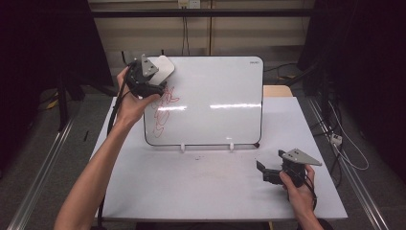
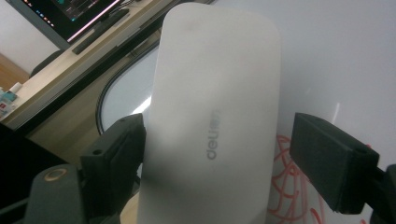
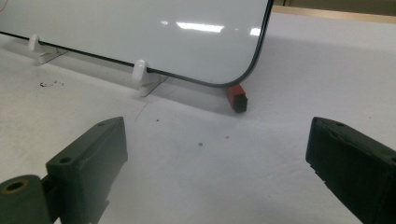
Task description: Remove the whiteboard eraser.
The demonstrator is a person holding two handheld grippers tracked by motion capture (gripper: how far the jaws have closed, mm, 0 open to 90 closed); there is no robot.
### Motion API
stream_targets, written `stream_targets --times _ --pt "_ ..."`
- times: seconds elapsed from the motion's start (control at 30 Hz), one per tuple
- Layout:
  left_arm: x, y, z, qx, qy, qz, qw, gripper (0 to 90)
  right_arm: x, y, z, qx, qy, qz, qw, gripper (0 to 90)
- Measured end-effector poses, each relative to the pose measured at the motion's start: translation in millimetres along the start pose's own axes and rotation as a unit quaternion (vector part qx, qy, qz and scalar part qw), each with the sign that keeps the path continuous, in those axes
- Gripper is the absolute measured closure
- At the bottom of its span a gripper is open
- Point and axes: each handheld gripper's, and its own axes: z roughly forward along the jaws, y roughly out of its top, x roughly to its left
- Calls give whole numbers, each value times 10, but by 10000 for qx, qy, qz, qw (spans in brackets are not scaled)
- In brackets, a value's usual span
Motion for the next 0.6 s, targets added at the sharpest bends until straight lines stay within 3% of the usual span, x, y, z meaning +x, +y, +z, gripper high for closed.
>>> stream_targets --times 0.2,0.5,0.6 --pt "24 22 38 28 49 43 10000 236 -4 -2 -2 6 10 11 10000 55" --pt "13 21 109 170 126 177 9996 231 -2 -1 1 8 9 4 10000 55" --pt "23 12 122 164 62 168 9997 289 -3 -1 0 2 17 9 10000 55"
